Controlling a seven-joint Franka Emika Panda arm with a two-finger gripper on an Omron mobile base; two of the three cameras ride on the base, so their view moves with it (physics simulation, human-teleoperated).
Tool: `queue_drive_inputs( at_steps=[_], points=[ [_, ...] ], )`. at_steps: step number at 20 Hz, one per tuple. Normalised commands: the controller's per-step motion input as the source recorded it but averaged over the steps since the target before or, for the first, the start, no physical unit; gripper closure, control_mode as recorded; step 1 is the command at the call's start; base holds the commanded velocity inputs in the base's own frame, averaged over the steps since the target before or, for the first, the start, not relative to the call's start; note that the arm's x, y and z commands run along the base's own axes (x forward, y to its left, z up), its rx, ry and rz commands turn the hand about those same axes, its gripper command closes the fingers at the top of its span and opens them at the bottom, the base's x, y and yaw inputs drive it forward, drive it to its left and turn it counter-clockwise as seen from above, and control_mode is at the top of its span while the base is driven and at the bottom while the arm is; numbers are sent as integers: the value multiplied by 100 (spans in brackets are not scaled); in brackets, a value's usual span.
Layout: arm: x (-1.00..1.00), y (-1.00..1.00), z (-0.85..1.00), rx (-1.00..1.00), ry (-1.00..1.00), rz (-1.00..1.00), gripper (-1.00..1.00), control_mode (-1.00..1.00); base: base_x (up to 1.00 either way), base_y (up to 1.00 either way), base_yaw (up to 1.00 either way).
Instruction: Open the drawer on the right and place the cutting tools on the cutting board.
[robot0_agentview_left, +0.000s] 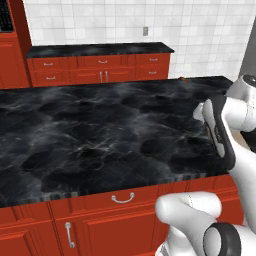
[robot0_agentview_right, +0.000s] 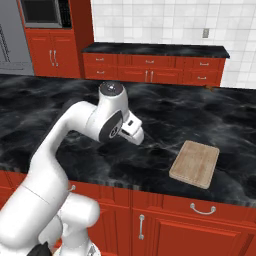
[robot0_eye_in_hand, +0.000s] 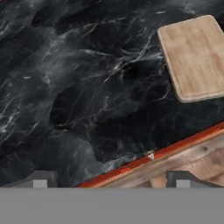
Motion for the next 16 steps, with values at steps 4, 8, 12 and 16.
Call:
queue_drive_inputs(
  at_steps=[4,8,12,16],
  points=[
    [-44,-99,0,20,-16,-20,-100,-100,0,0,0],
    [-48,-100,-5,25,-15,-21,-100,-100,0,0,0],
    [-42,-82,-47,21,-14,-20,-100,-100,0,0,0],
    [-30,-68,-72,19,-11,-20,-100,-100,0,0,0]
  ],
)
